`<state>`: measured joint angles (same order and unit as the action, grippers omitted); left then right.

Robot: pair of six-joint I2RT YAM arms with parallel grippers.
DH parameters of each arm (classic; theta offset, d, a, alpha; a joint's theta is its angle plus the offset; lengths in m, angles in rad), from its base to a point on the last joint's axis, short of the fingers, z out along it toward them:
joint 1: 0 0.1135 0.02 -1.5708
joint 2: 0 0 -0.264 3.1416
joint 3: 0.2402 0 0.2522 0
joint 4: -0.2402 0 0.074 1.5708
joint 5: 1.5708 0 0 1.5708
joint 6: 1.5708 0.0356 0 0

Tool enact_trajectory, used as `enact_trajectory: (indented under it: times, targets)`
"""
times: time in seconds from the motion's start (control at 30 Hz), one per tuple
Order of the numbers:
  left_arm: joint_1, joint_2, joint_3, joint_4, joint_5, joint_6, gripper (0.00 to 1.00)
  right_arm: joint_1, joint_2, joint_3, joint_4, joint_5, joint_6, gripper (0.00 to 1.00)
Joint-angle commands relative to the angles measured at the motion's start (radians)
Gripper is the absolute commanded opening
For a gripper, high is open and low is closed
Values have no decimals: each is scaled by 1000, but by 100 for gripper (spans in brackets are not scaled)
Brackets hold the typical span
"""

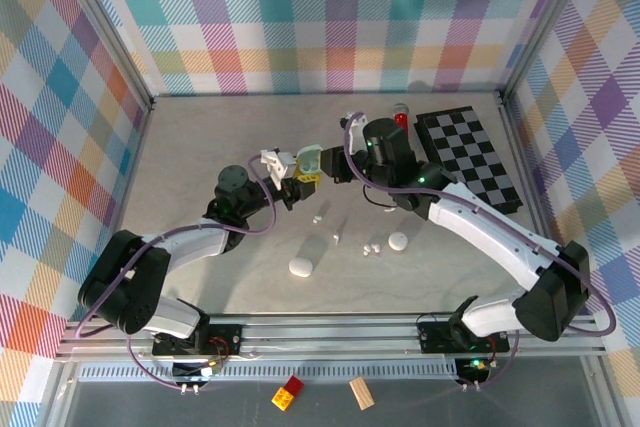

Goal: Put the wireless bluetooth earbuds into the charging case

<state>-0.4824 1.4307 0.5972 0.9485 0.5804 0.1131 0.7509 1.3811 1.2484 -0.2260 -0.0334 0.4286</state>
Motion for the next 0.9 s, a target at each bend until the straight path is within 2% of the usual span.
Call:
enact_trajectory:
  times: [0.0, 0.87]
  targets:
    - [-13, 5, 15, 45, -7, 28, 27, 11, 44, 43, 4, -32, -23, 19]
    - [-32, -6, 27, 12, -8, 46, 27, 33, 107, 34, 31, -27, -18, 17]
